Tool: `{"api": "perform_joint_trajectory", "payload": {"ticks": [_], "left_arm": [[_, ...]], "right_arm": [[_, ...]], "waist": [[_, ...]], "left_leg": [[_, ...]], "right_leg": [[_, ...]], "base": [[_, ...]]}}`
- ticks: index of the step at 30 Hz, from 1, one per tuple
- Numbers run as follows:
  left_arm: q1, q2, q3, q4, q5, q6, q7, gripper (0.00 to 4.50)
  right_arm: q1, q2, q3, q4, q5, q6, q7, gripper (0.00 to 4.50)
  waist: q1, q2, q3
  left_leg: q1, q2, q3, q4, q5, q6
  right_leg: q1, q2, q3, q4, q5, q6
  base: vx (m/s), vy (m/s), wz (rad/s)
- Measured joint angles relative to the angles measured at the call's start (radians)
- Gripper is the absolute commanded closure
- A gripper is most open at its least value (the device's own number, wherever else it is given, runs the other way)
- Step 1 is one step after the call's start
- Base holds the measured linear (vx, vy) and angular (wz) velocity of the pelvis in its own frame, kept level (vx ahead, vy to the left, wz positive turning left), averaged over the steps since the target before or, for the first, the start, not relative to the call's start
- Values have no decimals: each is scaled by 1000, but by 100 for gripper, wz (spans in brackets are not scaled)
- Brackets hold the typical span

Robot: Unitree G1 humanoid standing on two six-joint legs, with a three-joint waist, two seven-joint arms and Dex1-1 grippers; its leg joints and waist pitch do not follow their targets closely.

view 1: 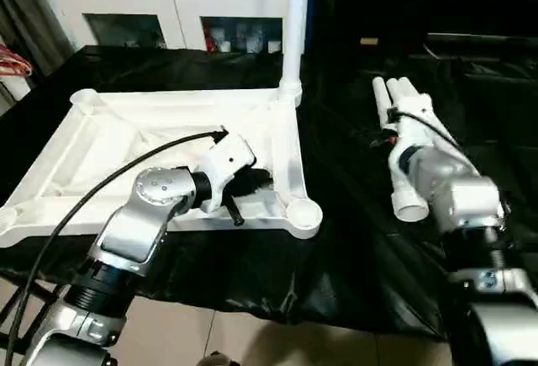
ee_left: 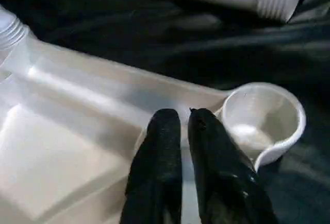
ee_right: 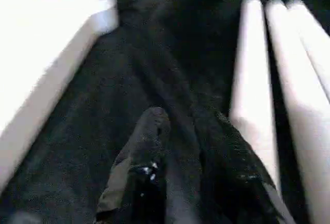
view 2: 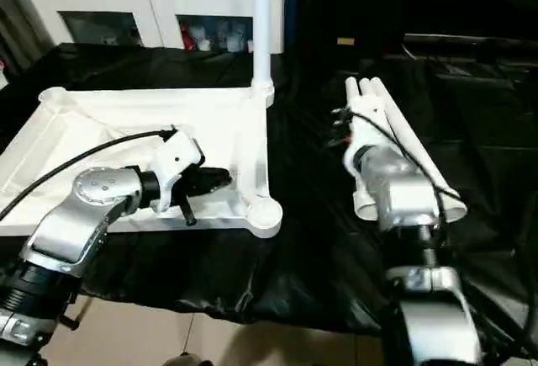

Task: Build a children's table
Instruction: Pick table leg

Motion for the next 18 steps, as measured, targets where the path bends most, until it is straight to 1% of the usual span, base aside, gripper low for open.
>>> {"api": "perform_joint_trajectory", "payload": {"ticks": [1, 2, 3, 5, 8, 10, 11, 14, 15, 17, 18], "left_arm": [[1, -9, -1, -2, -4, 0, 1, 361], [1, -14, -4, -11, -12, 3, 5, 338], [2, -16, -4, -21, -16, 8, 5, 338], [7, -15, -5, -53, -25, 28, 5, 321], [16, -10, -10, -81, -35, 42, 2, 294], [28, -3, -10, -100, -38, 51, -4, 273], [40, 0, -10, -109, -40, 54, -8, 273], [52, 5, -14, -117, -41, 69, -16, 246], [54, 9, -14, -125, -43, 72, -16, 246], [55, 13, -15, -141, -50, 79, -15, 231], [55, 14, -17, -147, -52, 81, -15, 219]], "right_arm": [[-7, -5, -5, 17, -1, 7, -11, 310], [-20, -10, -11, 43, -4, 19, -23, 289], [-30, -13, -18, 60, -6, 31, -32, 289], [-62, -24, -28, 105, -9, 53, -52, 274], [-92, -35, -32, 131, -11, 76, -68, 246], [-106, -35, -36, 153, -11, 87, -72, 227], [-113, -37, -37, 171, -11, 97, -73, 227], [-119, -38, -38, 208, -11, 111, -75, 196], [-124, -38, -38, 224, -11, 113, -75, 196], [-133, -38, -37, 242, -11, 114, -75, 177], [-139, -38, -37, 250, -11, 114, -75, 160]], "waist": [[0, -2, 1], [-1, -4, 2], [-2, -5, 2], [-3, -6, 3], [-3, -7, 3], [-3, -8, 3], [-2, -9, 3], [-1, -11, 5], [-1, -11, 5], [0, -12, 5], [0, -12, 5]], "left_leg": [[0, 0, 0, 0, 0, 0], [0, 0, 0, 0, 0, 0], [0, 0, 0, 0, 0, 0], [0, 0, 0, 0, 0, 0], [0, 0, 1, 0, 0, 0], [0, 0, 1, 0, 0, 0], [0, 0, 1, 0, 0, 0], [-1, 0, 1, 1, 0, 0], [-1, 0, 1, 1, 0, 0], [-1, 0, 1, 2, 0, 0], [0, 0, 1, 2, 0, 0]], "right_leg": [[0, 0, 0, 0, 0, 0], [-1, 0, 0, 1, 0, 0], [-1, 0, 0, 1, 0, 0], [-1, 0, 0, 1, 0, 0], [-1, 0, 0, 1, 0, 0], [-1, 0, 0, 1, 0, 0], [-1, 0, 0, 1, 0, 0], [-1, 0, 0, 2, 0, 0], [-1, 0, 0, 2, 0, 0], [-1, 0, 0, 3, 0, 0], [-1, 0, 0, 3, 0, 0]], "base": [[0, 0, 0], [0, 0, 0], [0, 0, 0], [0, 0, 0], [0, 0, 0], [0, 0, 0], [0, 0, 0], [0, 0, 0], [0, 0, 0], [0, 0, 0], [0, 0, 0]]}}
